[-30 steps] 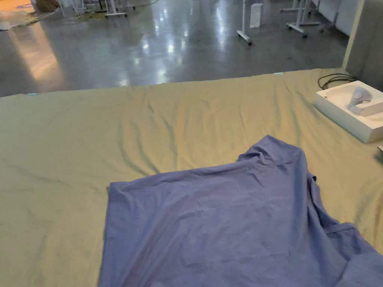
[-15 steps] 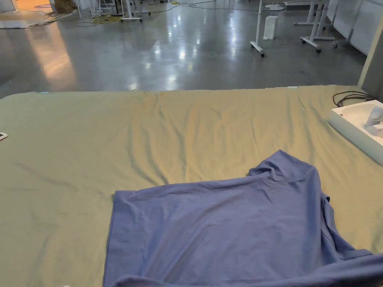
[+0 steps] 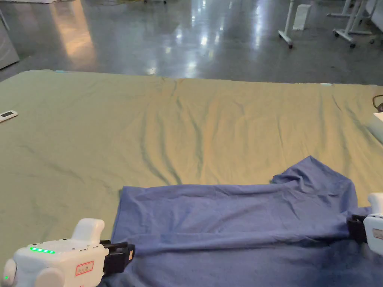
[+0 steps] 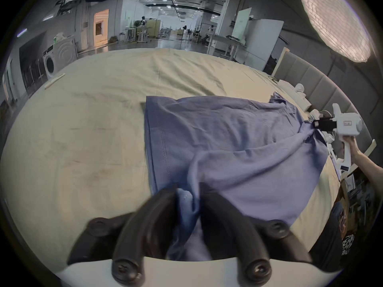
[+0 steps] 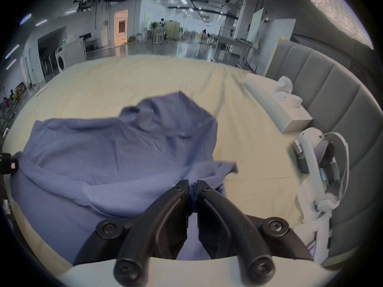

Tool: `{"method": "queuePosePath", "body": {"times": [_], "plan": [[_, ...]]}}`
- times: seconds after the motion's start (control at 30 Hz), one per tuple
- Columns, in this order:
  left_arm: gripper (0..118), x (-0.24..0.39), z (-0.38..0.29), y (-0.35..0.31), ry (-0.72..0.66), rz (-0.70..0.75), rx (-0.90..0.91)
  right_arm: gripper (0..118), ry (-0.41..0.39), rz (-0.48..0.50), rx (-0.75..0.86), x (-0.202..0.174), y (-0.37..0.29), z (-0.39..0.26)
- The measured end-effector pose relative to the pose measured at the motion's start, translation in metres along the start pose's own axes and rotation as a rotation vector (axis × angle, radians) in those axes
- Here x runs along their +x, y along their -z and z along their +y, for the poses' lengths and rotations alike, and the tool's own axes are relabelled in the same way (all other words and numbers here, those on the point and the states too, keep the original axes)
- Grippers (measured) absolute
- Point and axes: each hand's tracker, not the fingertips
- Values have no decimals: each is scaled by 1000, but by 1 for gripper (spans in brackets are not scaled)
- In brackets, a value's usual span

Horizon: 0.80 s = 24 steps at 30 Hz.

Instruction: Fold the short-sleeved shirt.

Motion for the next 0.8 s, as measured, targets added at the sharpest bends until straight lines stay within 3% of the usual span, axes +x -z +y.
{"method": "queuePosePath", "body": {"times": [0.03,0.23,0.37,0.43,0.63,0.67,0.73,0.77,0.8], "plan": [[79,-1,-1,-5,6,12,1,60,34,28,10,-3,-10,-6],[81,25,11,-119,120,8,269,62,104,60,320,8,-126,-24],[82,69,-3,-224,180,-23,617,64,88,99,565,-10,-237,-52],[82,95,-14,-262,215,2,717,65,97,49,665,-26,-282,-68],[83,146,-36,-304,245,74,754,66,74,10,738,-64,-348,-106],[81,149,-38,-306,242,89,777,66,81,24,728,-68,-353,-111],[56,159,-45,-315,245,140,789,61,86,49,730,-78,-364,-120],[46,161,-48,-318,247,130,787,52,90,46,741,-80,-368,-125],[37,161,-51,-320,249,124,792,30,92,45,738,-82,-372,-128]]}}
